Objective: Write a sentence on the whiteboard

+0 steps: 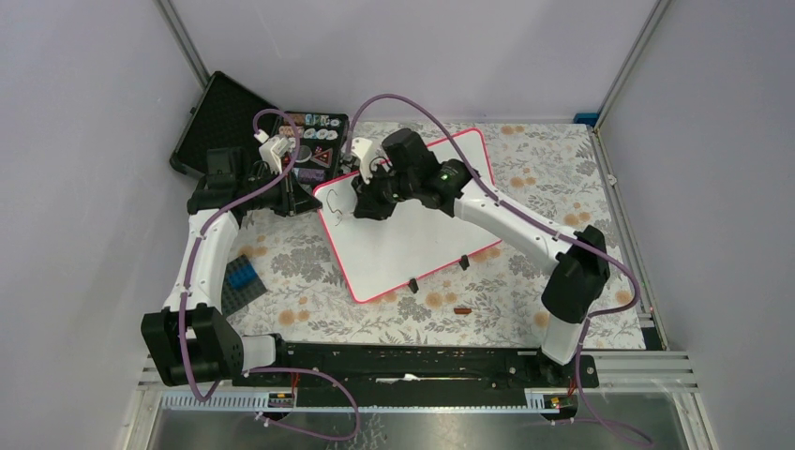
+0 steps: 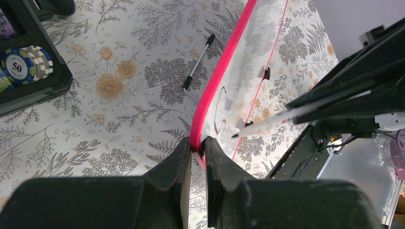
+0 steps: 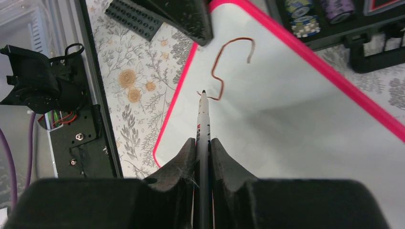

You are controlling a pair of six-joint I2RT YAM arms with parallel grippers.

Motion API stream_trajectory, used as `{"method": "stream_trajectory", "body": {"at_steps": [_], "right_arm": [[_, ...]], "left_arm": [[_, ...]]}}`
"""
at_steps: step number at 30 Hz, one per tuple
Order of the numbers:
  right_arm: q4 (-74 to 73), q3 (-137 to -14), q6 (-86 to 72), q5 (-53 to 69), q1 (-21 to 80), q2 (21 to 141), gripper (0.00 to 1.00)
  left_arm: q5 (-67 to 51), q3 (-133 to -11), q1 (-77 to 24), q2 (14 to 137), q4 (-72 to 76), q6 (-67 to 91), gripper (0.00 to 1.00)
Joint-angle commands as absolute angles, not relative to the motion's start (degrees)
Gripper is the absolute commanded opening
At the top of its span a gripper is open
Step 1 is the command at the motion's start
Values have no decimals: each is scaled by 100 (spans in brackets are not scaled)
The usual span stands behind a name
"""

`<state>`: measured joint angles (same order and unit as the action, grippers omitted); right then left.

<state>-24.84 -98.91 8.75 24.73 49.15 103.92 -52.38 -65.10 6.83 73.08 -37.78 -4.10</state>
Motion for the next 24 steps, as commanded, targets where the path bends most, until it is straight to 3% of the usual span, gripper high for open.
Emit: {"method": "stream_trajectory", "body": {"at_steps": [1,24], "right_arm": [[-2383,-9997,854,2519,4649,9972,0],[-2374,-10026,1006,2292,4592,10251,0]], "left_arm": [[-5178,-6529,703,7101,-3428,-605,0],[-5169,-6521,701,7093,-3434,-624,0]]}}
